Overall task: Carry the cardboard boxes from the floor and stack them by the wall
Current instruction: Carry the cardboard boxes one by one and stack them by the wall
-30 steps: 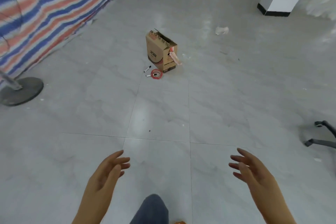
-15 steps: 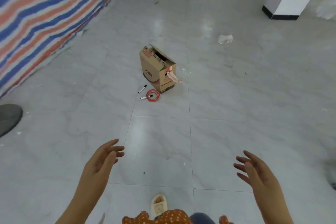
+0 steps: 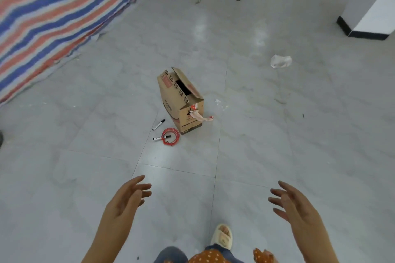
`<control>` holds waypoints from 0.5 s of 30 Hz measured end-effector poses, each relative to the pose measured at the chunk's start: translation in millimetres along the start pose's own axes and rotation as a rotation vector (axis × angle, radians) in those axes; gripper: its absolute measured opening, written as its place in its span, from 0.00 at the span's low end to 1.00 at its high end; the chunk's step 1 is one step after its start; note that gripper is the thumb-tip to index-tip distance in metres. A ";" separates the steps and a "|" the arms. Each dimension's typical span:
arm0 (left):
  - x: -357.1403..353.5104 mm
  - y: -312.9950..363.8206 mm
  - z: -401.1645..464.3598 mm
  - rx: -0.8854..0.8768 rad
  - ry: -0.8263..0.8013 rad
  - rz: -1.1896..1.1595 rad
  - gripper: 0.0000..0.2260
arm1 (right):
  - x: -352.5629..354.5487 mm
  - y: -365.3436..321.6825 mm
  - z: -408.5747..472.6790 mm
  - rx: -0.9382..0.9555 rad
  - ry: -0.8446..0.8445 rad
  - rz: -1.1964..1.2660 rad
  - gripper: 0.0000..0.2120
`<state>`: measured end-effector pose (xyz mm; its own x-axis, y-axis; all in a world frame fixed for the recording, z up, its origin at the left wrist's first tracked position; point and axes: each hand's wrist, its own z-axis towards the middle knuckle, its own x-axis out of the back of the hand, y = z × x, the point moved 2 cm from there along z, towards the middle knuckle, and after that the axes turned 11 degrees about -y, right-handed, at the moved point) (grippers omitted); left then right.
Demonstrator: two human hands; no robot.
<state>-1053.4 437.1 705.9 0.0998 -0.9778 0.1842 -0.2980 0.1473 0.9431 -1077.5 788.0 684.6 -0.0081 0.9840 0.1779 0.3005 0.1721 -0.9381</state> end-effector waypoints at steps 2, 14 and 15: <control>-22.4 14.7 33.0 0.020 0.012 0.010 0.13 | 20.5 -17.5 49.1 0.004 -0.039 -0.045 0.12; -46.3 47.7 236.6 0.179 0.196 -0.066 0.11 | -1.8 -78.0 323.4 -0.025 -0.182 -0.121 0.11; -43.9 52.0 262.5 0.178 0.202 -0.059 0.11 | -6.9 -83.6 348.2 -0.028 -0.186 -0.117 0.11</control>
<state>-1322.5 448.5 674.2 0.3041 -0.9317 0.1988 -0.4467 0.0449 0.8936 -1434.6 782.8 658.3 -0.2197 0.9493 0.2248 0.3138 0.2870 -0.9051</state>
